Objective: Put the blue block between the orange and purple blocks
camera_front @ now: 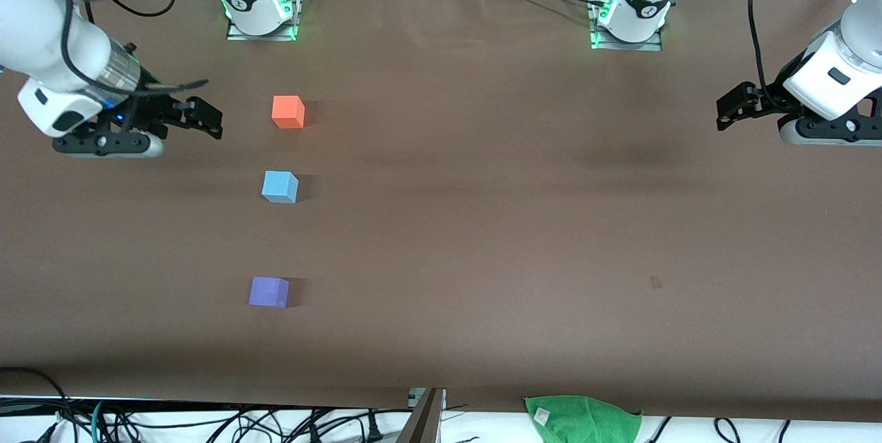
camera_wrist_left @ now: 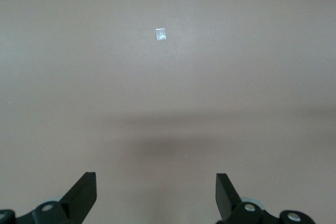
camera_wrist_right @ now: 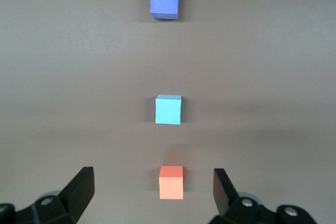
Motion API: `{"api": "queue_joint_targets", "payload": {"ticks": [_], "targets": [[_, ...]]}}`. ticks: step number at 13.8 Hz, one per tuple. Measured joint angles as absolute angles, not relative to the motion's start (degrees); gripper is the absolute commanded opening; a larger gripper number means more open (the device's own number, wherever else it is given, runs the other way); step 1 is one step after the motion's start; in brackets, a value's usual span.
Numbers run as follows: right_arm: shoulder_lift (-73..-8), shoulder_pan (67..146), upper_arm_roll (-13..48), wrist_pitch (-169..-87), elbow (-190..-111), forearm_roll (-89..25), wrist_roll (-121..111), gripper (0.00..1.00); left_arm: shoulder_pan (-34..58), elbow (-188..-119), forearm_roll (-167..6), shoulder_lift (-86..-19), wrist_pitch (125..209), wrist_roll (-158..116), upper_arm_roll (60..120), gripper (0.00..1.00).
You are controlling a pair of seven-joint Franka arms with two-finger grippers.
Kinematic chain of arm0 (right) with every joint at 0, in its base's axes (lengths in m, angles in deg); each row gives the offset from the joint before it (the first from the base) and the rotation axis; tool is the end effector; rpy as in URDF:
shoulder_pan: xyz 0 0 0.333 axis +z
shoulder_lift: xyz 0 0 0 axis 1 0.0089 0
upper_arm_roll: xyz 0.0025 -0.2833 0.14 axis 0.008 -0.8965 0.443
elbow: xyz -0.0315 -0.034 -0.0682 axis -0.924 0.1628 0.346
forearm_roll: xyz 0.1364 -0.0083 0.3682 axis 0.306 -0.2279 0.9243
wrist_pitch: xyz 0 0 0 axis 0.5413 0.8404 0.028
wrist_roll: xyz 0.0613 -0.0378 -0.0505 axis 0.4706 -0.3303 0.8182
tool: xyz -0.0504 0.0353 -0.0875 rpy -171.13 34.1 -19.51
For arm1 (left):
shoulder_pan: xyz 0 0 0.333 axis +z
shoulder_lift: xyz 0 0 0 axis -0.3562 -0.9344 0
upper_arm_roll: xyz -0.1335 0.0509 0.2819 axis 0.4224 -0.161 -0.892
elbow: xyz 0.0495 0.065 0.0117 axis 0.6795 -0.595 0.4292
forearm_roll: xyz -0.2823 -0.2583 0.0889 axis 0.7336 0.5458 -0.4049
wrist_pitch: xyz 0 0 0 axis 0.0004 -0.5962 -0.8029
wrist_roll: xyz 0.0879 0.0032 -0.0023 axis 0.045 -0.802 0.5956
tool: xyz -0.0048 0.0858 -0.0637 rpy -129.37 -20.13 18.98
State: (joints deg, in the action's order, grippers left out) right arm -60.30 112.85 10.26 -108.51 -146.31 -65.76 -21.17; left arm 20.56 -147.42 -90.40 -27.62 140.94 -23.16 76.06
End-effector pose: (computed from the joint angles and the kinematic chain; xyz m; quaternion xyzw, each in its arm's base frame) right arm 0.5645 0.1182 0.5645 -0.9996 0.0054 0.0205 0.0207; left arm 0.5566 -0.0433 0.5936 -0.9997 0.0053 0.0225 0.0099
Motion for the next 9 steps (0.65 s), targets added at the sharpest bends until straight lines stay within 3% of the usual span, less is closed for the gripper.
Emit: {"api": "queue_joint_targets", "payload": {"ticks": [5,9], "targets": [[-60.4,105.9,12.3,-103.8,-143.7,-65.9,-16.3,1.00,20.6,-147.4,-90.4,-27.6,140.9,-23.2,76.1,1.00],[-60.3,105.3,12.5,-102.5,-141.9,-65.9,-15.9,1.00,20.6,-147.4,-90.4,-27.6,140.9,-23.2,76.1,1.00]]}}
